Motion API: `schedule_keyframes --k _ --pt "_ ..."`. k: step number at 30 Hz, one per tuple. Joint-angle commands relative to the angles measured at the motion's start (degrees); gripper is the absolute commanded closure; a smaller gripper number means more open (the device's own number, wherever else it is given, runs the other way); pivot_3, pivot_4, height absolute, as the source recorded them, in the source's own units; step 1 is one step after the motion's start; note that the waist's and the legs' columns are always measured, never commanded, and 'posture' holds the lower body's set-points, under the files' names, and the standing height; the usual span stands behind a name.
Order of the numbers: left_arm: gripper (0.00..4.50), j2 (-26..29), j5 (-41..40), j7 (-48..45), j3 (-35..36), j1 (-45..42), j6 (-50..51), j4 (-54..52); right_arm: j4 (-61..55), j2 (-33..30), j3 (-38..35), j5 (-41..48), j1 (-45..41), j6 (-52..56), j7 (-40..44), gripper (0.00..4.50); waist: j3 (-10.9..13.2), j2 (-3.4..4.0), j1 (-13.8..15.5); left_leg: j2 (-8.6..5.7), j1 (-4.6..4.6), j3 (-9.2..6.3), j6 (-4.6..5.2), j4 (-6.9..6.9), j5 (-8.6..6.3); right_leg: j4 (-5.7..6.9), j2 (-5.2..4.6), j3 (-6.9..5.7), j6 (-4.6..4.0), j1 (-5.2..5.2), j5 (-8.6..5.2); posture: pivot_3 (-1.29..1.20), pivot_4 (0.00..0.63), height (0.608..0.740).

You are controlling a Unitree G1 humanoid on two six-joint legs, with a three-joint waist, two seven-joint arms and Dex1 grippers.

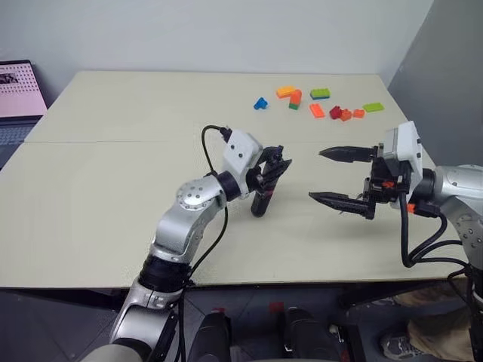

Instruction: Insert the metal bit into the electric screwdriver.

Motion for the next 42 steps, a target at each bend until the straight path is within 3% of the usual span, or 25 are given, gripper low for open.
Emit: schedule_keyframes --k 1,9,17,27,31,37,42 --pt "2.90 2.9 -1.3 -1.4 1.6 3.7 2.6 -2.9 -1.8 -0.9 -1.2 0.9 -0.5 -0.7 -0.1 0.00 0.0 0.04 0.1 0.01 0.00 -0.02 0.00 0.00 0.00 0.00 0.01 -0.01 0.00 0.00 0.00 0.00 0.150 0.740" --pt "2.90 5.4 -3.7 -1.8 3.5 5.9 5.0 -5.9 0.5 -1.7 0.2 -0.9 -0.9 -2.2 0.9 0.00 -0.1 0.08 0.2 0.00 0.12 -0.01 0.04 0.03 0.03 0.00 0.02 -0.01 0.02 0.13 0.01 0.00 0.150 0.740" --pt "2.90 4.8 -3.6 -2.4 1.4 6.4 4.6 -6.5 10.7 -5.9 7.1 -10.5 -4.8 -8.9 6.4 0.00 -0.2 0.14 0.1 0.01 0.12 0.01 0.04 0.03 0.03 0.00 0.02 0.00 0.02 0.12 0.01 0.00 0.150 0.740" --pt "2.91 5.7 -1.0 -4.2 -1.2 7.2 0.6 -7.0 48.8 -7.8 28.7 -37.0 -22.9 -39.6 25.6 0.00 -0.2 0.20 0.1 0.01 0.19 0.10 0.04 -0.05 0.03 -0.06 0.02 0.03 -0.01 0.12 -0.01 0.00 0.150 0.740" --pt "2.91 6.0 -0.5 -3.9 -1.1 7.8 0.3 -7.7 66.5 -3.6 35.5 -46.6 -30.7 -53.4 26.6 0.00 -0.2 0.21 0.1 0.01 0.19 0.12 0.04 -0.07 0.03 -0.08 0.01 0.05 -0.01 0.11 -0.01 0.00 0.150 0.740" --pt "2.91 6.8 -0.1 -3.2 -0.3 9.3 0.9 -9.7 86.4 3.4 41.4 -57.7 -39.8 -65.2 21.8 0.00 -0.2 0.22 -0.1 0.01 0.27 0.14 0.03 -0.08 0.03 0.00 0.01 0.10 -0.27 0.11 0.15 0.00 0.150 0.740" --pt "2.91 7.1 0.2 -2.7 0.0 10.0 1.0 -10.4 93.7 6.3 42.8 -62.3 -43.1 -69.0 19.1 1.03 -0.2 0.22 0.0 0.01 0.37 0.11 0.03 -0.07 0.04 -0.02 0.00 0.08 -0.29 0.27 0.16 0.00 0.150 0.740"
